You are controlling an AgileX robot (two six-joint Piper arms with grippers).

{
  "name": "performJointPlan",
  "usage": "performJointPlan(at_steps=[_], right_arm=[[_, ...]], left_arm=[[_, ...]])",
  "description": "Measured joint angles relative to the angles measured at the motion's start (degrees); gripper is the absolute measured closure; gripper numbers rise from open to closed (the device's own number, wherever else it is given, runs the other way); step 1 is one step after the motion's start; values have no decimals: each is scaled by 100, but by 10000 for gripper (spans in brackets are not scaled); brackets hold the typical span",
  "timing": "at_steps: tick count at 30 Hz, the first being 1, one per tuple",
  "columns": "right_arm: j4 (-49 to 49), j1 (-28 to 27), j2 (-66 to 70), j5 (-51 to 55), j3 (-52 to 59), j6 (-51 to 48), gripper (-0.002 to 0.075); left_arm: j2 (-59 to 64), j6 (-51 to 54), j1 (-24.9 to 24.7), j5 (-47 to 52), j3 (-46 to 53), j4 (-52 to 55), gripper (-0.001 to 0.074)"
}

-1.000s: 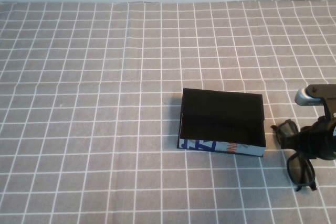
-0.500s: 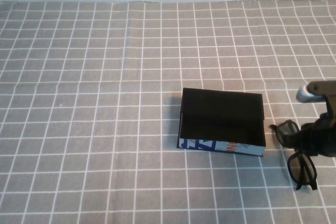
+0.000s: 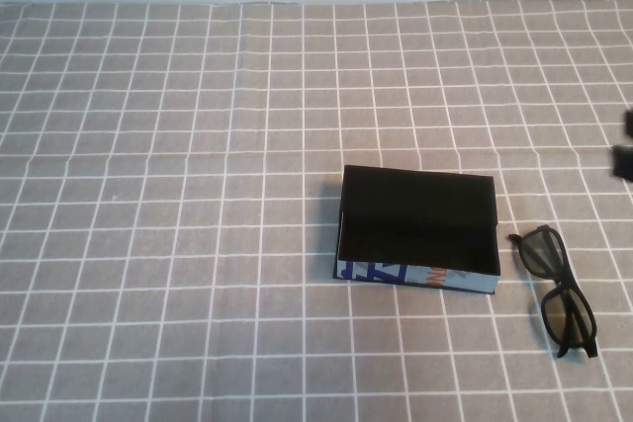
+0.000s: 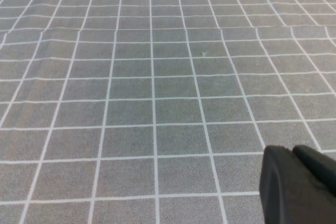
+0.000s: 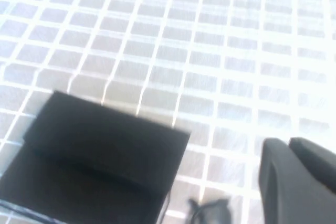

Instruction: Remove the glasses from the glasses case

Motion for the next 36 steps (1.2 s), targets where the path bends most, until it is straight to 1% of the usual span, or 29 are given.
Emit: performJointPlan(at_steps=[4,9,14,20,25,30,36], right_arm=[[-11,0,-678,223,-142,-557,741],[110,0,-1765,481,-28,-705,742],[367,0,-2960,503,596,-705,742],[544,0,-4270,917,1592,-705,742],[1179,-32,-5241,1019,2325,-705,742],[1843,-32,-5775,1027,2656,-705,742],[2022,-32,-5831,1061,2872,-705,742]], left_arm=[[0,0,0,0,0,0,740],[0,0,0,0,0,0,740],[0,0,0,0,0,0,740],[0,0,0,0,0,0,740],[0,0,0,0,0,0,740],[0,0,0,0,0,0,740],[0,0,0,0,0,0,740]])
